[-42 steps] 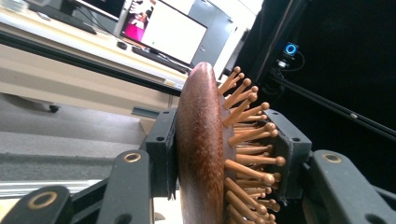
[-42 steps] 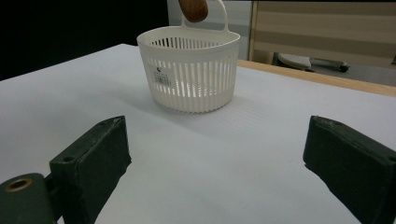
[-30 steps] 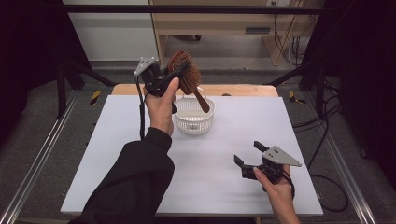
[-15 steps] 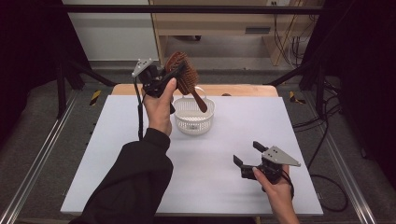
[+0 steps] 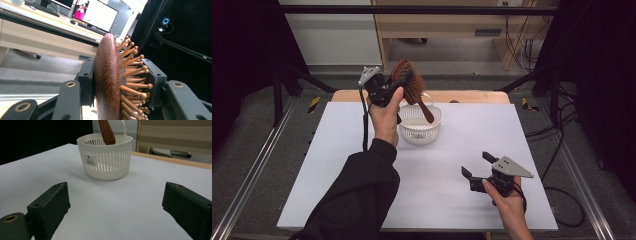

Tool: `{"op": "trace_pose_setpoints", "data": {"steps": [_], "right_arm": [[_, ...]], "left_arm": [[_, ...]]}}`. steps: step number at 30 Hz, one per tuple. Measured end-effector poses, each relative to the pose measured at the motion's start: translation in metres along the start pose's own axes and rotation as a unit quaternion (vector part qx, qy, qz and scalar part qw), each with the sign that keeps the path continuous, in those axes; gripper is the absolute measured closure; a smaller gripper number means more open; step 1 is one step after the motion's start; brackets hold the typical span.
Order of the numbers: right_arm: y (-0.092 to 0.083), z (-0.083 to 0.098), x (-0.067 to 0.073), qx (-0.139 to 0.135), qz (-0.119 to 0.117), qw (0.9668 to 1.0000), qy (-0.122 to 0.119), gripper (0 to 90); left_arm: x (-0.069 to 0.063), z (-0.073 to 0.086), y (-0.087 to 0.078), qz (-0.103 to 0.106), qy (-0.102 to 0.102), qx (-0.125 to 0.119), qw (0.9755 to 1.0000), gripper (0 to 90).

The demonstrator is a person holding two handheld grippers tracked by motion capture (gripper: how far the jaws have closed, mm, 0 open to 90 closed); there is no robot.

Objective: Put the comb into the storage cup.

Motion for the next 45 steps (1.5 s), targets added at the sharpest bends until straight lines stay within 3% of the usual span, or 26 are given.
{"op": "trace_pose_setpoints", "data": {"steps": [6,18,45], "right_arm": [[0.000,0.000,0.002,0.001,-0.002,1.0000,0.001,7.7],[-0.001,0.000,0.000,0.001,-0.003,1.0000,0.001,7.7],[0.000,0.001,0.002,0.003,-0.007,1.0000,0.001,7.9]], "left_arm": [[0.000,0.011,0.007,-0.003,0.008,0.010,0.9999,51.3],[-0.001,0.039,0.017,-0.002,0.003,0.027,0.9996,51.2],[-0.001,0.068,0.023,-0.005,0.008,0.045,0.9990,51.1]]}}
Point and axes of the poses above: each handheld gripper's, and its own axes: y roughly forward along the jaws, z roughly out of its underside, x roughly to its left, the point moved 10 cm from there along y, roughly forward along the jaws, and after that the axes turned 14 degrees about y, right-handed, at the moved point
